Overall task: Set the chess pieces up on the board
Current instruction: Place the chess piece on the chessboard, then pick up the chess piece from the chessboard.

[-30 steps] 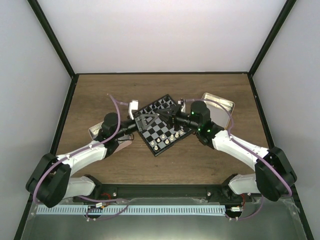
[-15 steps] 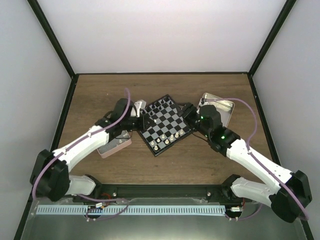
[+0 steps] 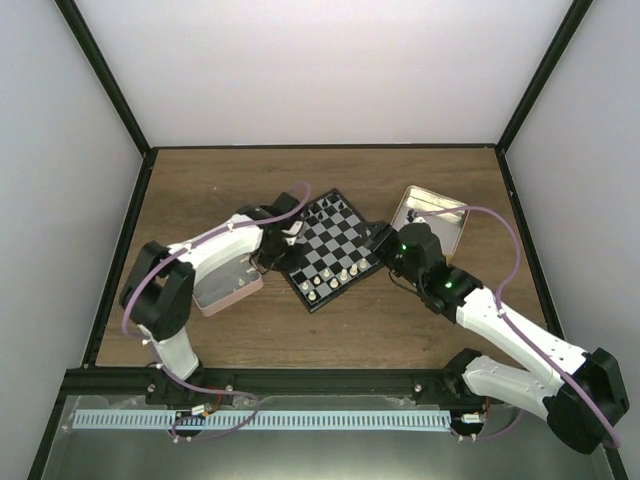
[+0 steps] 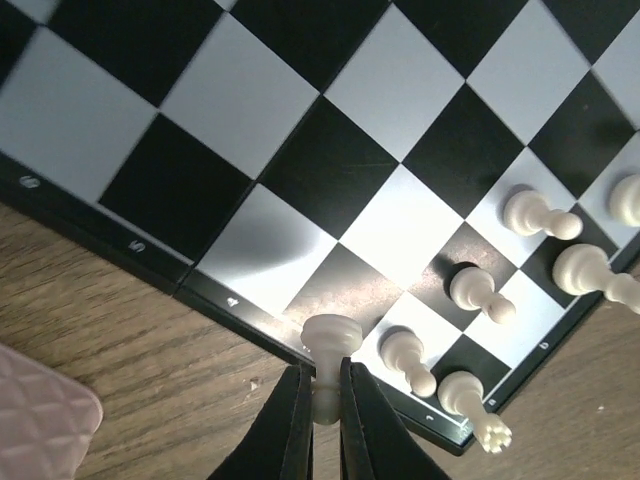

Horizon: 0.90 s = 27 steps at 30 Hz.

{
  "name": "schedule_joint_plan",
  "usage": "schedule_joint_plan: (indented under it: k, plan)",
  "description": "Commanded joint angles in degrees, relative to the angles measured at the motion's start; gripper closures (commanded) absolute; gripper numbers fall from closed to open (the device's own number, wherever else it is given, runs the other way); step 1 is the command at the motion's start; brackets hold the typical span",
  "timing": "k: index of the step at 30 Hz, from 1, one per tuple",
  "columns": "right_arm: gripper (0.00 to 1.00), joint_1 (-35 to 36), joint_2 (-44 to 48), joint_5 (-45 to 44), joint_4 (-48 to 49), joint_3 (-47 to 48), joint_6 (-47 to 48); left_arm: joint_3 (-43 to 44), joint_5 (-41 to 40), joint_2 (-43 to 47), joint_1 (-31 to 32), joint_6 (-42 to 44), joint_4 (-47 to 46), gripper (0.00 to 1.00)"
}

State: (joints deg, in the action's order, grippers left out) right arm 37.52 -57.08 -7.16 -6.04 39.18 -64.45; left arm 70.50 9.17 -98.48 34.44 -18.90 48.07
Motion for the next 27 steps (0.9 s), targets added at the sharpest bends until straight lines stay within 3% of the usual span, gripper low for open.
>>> schedule_joint_plan:
  k: [1, 5, 10, 12, 21, 27]
  plan:
    - [0.35, -0.10, 0.97, -1.34, 0.39, -0.08, 1.67, 4.68, -2.19, -5.04, 2.40, 3.16, 5.81, 0.96]
    - [0.35, -0.08, 0.21, -0.46, 1.00, 0.47, 2.53, 8.32, -3.96, -9.26, 3.76, 3.47, 7.44, 0.88]
    - [0.34, -0.08, -0.35, 0.27, 0.94, 0.19, 2.62, 11.12, -4.30, -9.67, 4.05, 2.53, 7.38, 0.63]
    - [0.35, -0.08, -0.27, 0.38, 0.79, -0.17, 2.42, 10.77, -4.24, -9.32, 4.06, 2.06, 6.58, 0.61]
    - [0.35, -0.08, 0.74, -1.06, -0.36, -1.29, 2.40, 5.74, -3.02, -7.98, 4.05, 0.04, 2.88, 0.64]
    - [0.35, -0.08, 1.03, -1.20, -0.78, -1.44, 2.24, 5.91, -4.07, -8.21, 4.05, -0.38, 1.46, 0.87]
